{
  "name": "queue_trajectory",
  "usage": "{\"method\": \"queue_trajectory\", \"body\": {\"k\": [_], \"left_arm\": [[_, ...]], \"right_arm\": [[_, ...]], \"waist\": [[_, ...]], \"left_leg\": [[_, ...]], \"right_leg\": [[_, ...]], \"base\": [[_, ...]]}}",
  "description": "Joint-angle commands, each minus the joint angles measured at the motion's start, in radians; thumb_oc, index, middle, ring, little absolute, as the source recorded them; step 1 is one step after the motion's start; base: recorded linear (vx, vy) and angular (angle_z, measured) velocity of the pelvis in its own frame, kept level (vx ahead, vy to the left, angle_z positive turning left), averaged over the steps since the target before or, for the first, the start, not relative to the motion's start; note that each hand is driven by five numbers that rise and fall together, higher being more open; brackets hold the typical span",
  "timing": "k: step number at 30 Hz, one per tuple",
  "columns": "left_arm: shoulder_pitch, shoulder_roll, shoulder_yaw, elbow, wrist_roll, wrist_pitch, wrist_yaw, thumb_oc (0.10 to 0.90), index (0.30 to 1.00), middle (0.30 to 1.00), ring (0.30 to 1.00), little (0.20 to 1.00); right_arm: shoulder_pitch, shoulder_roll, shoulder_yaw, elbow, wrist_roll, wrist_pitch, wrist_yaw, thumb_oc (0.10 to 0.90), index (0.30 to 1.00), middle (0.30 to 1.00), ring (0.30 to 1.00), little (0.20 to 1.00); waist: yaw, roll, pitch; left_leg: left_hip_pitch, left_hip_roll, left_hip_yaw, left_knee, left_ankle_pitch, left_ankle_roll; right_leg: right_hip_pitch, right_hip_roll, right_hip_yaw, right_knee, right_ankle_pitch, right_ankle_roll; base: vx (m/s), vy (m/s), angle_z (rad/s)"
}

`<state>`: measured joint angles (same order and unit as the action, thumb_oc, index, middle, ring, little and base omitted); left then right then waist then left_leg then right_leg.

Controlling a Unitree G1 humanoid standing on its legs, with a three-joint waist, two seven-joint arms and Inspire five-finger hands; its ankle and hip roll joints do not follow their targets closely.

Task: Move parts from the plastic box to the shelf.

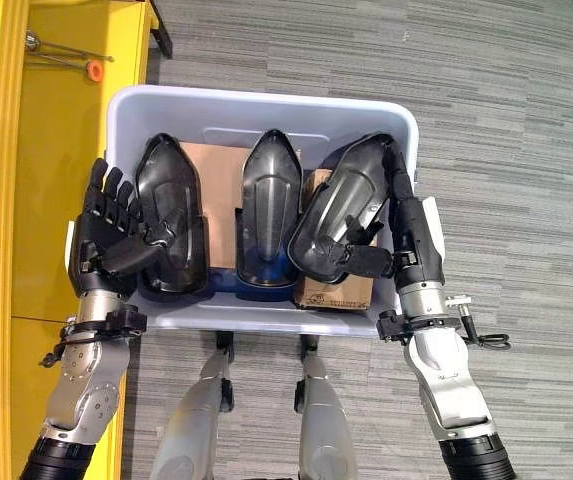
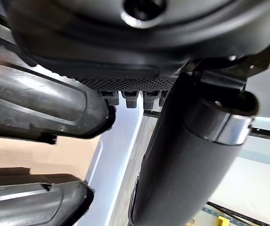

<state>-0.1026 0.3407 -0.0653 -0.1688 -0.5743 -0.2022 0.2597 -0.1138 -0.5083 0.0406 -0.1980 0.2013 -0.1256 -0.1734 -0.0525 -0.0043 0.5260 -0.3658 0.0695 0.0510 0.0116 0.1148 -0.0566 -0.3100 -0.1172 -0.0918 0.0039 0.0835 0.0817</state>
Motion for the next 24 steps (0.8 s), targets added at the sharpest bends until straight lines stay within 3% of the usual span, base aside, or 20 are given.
{"method": "queue_trajectory", "body": {"k": [1,24], "left_arm": [[-0.008,0.053,0.071,-0.141,0.058,-0.112,0.015,0.9,1.0,1.0,1.0,1.0],[-0.005,0.069,0.049,-0.144,0.09,-0.116,0.057,0.9,1.0,1.0,1.0,1.0]], "right_arm": [[-0.011,-0.01,0.008,-0.152,0.011,-0.097,-0.012,0.9,1.0,1.0,1.0,1.0],[-0.017,-0.04,0.164,-0.145,-0.105,-0.06,0.004,0.9,1.0,1.0,1.0,1.0]], "waist": [[-0.017,-0.036,-0.083],[-0.008,-0.038,-0.057]], "left_leg": [[-0.038,0.03,0.059,0.154,-0.131,-0.011],[-0.041,0.022,0.061,0.162,-0.129,-0.006]], "right_leg": [[-0.029,-0.054,0.027,0.118,-0.107,0.039],[-0.023,-0.067,0.025,0.115,-0.099,0.043]], "base": [[0.0,0.0,0.0],[0.0,0.0,0.0]]}}
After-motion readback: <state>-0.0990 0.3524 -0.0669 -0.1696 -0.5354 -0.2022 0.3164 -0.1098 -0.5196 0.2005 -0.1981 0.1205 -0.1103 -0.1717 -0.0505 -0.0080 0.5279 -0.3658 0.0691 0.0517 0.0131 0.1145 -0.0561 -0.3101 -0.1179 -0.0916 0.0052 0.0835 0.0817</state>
